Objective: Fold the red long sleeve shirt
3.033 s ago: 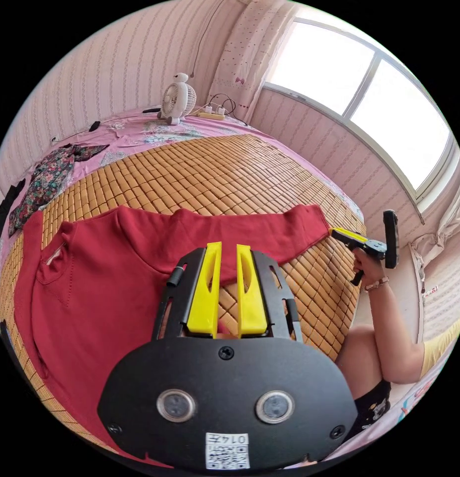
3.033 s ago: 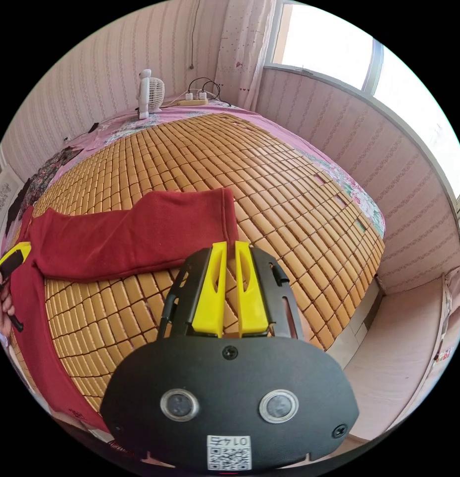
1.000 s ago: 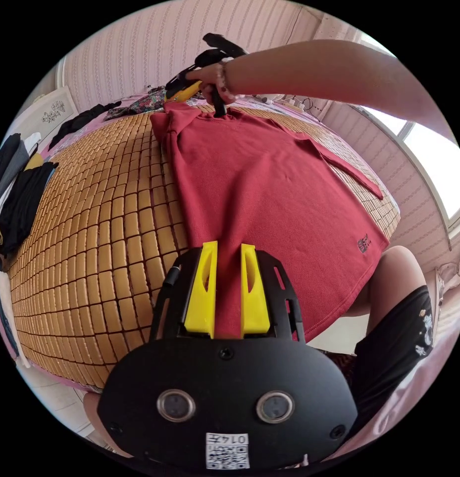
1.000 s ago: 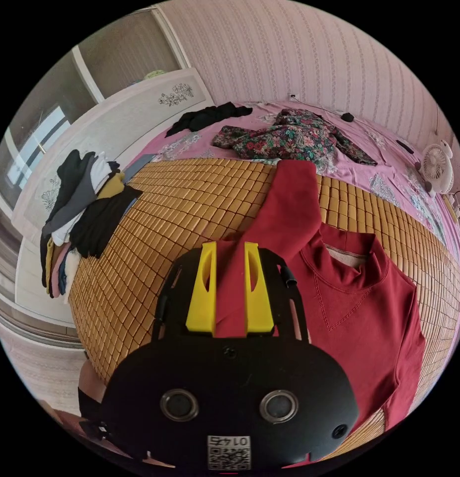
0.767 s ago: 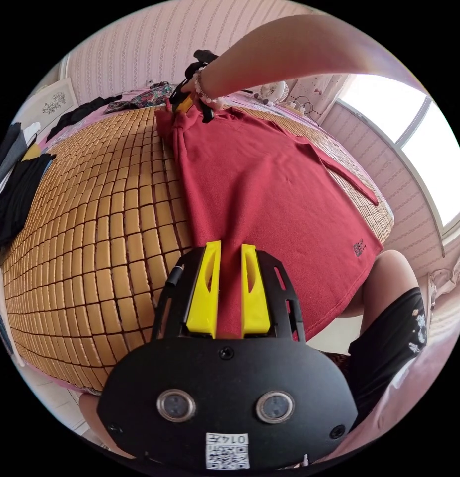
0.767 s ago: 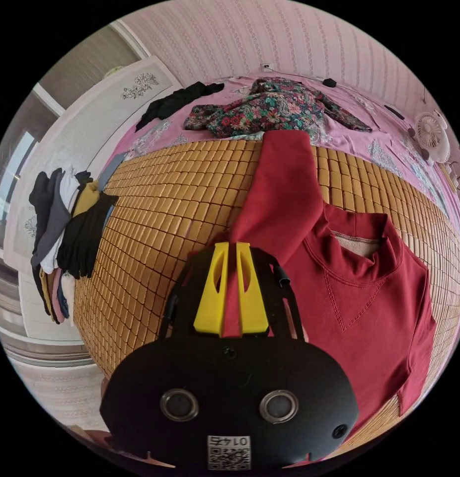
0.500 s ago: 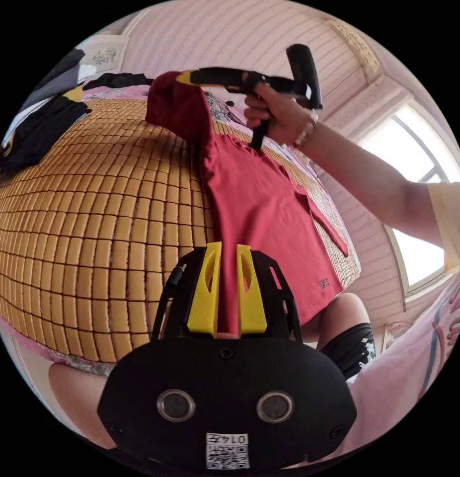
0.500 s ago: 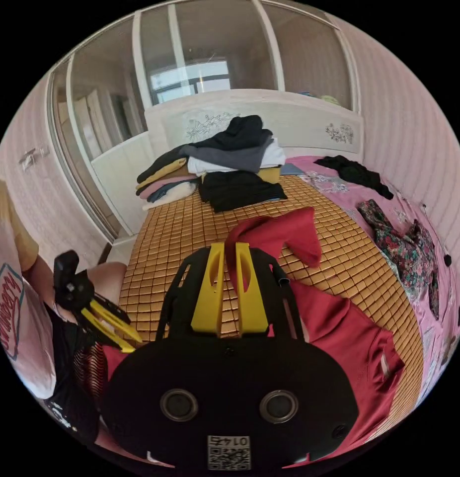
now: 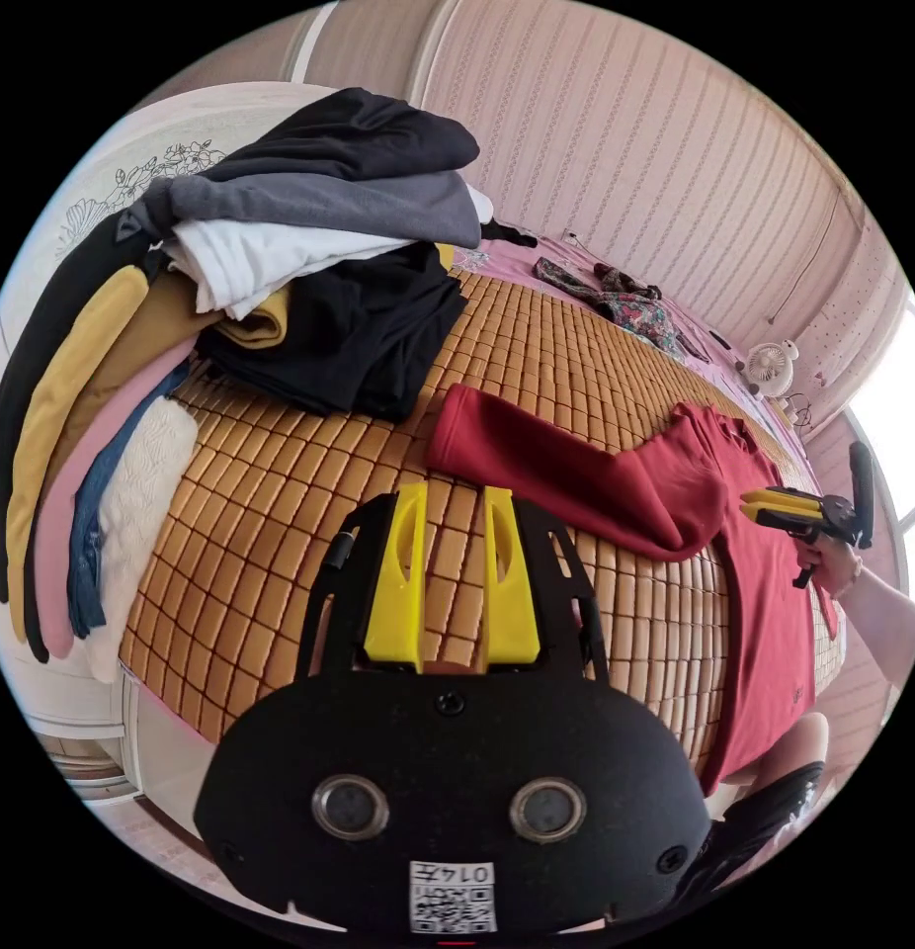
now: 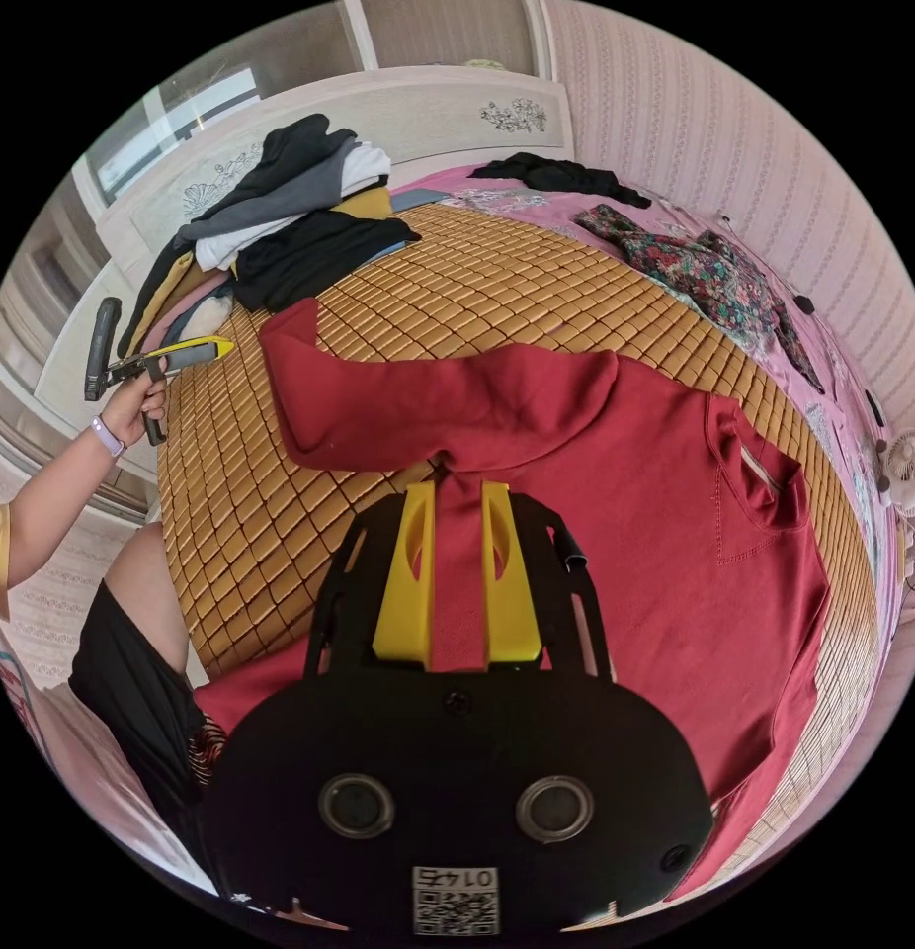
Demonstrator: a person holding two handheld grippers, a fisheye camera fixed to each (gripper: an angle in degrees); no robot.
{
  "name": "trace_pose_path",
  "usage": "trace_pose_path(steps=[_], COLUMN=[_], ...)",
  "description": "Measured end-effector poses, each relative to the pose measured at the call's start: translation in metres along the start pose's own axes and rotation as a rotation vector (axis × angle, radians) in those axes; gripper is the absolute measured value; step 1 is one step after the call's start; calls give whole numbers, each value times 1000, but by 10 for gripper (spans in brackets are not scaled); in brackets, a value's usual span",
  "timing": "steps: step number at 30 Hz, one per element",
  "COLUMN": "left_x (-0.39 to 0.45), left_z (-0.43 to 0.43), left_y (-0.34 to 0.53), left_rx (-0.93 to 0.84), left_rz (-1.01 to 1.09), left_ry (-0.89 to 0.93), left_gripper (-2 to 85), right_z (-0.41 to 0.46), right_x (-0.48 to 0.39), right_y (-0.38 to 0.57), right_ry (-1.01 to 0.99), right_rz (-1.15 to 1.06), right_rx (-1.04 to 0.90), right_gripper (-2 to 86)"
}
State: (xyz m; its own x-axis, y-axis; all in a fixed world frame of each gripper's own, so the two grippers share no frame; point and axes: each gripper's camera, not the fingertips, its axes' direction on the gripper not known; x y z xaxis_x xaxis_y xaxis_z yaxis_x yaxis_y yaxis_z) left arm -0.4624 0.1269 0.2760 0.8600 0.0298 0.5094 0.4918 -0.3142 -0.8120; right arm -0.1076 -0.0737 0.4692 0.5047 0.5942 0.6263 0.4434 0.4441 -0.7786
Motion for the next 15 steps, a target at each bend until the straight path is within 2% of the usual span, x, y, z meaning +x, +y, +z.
trace_pose_path(steps=[5,8,9,11,12,13,15], left_x=[0,-5,-7,-16,-18,-25,-38], left_z=[42,23,11,-55,-68,-83,-81], left_y=[-42,-41,-38,-8,1,17,35], left_rx=[-114,-129,-89,191,239,269,196], left_rz=[33,13,-1,-26,-31,-72,-129], left_ry=[-108,-123,-117,-53,-39,-24,-12], left_gripper=[54,31,26,22,24,29,36], right_z=[2,-1,-4,-12,-17,-19,-22], right_x=[1,2,3,3,0,-2,-10], right_y=[14,23,28,39,48,54,75], right_ry=[-12,-26,-53,-92,-96,-94,-95], right_rz=[77,95,115,136,141,142,156], right_rx=[5,21,33,67,89,96,97], right_gripper=[67,68,68,68,69,69,70])
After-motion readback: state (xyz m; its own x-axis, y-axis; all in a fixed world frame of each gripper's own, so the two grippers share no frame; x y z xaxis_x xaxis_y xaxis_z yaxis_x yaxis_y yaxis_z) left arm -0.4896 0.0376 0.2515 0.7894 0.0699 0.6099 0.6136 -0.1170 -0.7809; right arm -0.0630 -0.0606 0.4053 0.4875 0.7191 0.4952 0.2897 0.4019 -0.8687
